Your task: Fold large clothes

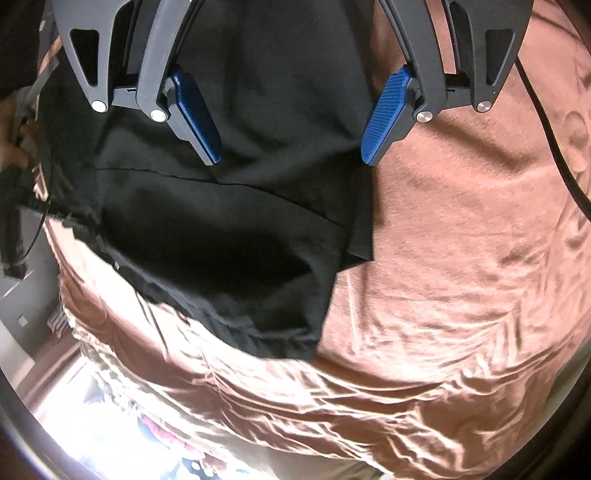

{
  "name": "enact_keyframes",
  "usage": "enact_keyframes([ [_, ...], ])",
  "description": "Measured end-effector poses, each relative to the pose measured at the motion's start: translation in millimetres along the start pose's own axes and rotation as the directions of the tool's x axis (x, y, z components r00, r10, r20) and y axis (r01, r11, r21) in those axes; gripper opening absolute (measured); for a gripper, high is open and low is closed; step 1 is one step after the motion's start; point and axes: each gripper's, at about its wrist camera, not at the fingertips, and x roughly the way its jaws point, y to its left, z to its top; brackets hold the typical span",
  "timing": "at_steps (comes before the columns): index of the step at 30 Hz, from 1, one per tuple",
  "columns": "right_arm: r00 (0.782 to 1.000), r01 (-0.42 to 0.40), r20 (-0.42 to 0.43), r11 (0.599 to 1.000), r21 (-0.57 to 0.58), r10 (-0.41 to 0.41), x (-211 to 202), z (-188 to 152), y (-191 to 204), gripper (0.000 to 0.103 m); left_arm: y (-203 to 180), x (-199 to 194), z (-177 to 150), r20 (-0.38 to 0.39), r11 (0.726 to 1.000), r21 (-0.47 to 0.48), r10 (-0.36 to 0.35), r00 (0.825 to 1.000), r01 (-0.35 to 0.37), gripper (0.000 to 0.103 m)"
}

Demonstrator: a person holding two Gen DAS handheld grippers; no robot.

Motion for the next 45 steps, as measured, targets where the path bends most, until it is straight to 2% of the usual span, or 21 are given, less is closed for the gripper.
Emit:
enact_keyframes([
  [2,0.999,0.032,-0.032,0.996,-0.081,-0.035,12.8,-2.4,18.5,0.050,6.8,-10.0,-3.4,0.018,1.000,-0.028,-0.003,1.000,0.004,0.080],
  [4,0.996,0.069,-0.053,0.991,-0.111,-0.076,27.9,-1.6,31.6,0.050,16.6,-24.6,-12.8,0.035,0.998,-0.063,-0.007,0.999,0.009,0.080],
  [6,0.993,0.109,-0.039,0.990,-0.094,-0.113,39.7,6.0,36.2,0.050,27.3,-38.0,-24.2,0.045,0.996,-0.091,0.005,0.999,-0.001,0.080],
  [9,0.974,0.226,0.019,0.973,-0.044,-0.226,49.0,22.0,33.7,0.048,48.3,-54.6,-43.5,0.051,0.988,-0.155,0.017,0.999,-0.009,0.080],
  [11,0.970,0.241,0.020,0.971,-0.001,-0.241,54.0,28.3,30.1,0.044,61.5,-61.8,-55.8,0.049,0.980,-0.199,0.015,0.999,-0.005,0.080],
  [13,0.974,0.224,0.027,0.974,0.037,-0.225,51.0,29.2,30.3,0.032,74.0,-68.1,-69.1,0.050,0.970,-0.242,0.009,0.999,0.003,0.080],
  [16,0.986,0.162,0.043,0.986,0.042,-0.164,35.5,23.2,34.0,0.032,89.7,-75.8,-89.0,0.064,0.949,-0.314,-0.021,0.998,0.041,0.080],
  [20,0.994,0.094,0.051,0.996,0.000,-0.094,14.3,1.8,45.4,0.032,95.5,-77.9,-106.2,0.089,0.915,-0.382,-0.102,0.991,0.129,0.080],
  [25,0.999,0.026,0.038,0.999,-0.032,-0.024,-5.0,-24.3,51.6,0.032,87.5,-79.2,-126.5,0.104,0.892,-0.406,-0.169,0.980,0.197,0.080],
  [30,0.999,-0.034,0.029,0.999,-0.032,0.035,-25.9,-67.3,54.7,0.032,83.6,-77.5,-140.2,0.100,0.877,-0.429,-0.192,0.976,0.217,0.080],
  [38,0.991,-0.120,0.061,0.993,0.014,0.119,-49.8,-122.3,53.3,0.032,66.2,-62.7,-137.3,0.082,0.858,-0.407,-0.307,0.948,0.313,0.079],
  [40,0.988,-0.138,0.073,0.990,0.037,0.135,-50.4,-136.4,51.9,0.032,66.3,-56.9,-136.3,0.068,0.857,-0.418,-0.302,0.951,0.302,0.073],
  [42,0.986,-0.150,0.087,0.986,0.067,0.144,-59.1,-152.6,47.9,0.032,68.6,-54.4,-137.9,0.083,0.841,-0.438,-0.313,0.946,0.316,0.071],
  [44,0.986,-0.128,0.122,0.989,0.081,0.117,-64.2,-165.7,48.2,0.032,69.2,-55.8,-139.9,0.091,0.836,-0.448,-0.309,0.947,0.317,0.067],
  [45,0.985,-0.100,0.149,0.992,0.078,0.088,-69.6,-171.3,50.0,0.030,69.1,-56.0,-140.8,0.093,0.833,-0.454,-0.308,0.947,0.316,0.062],
])
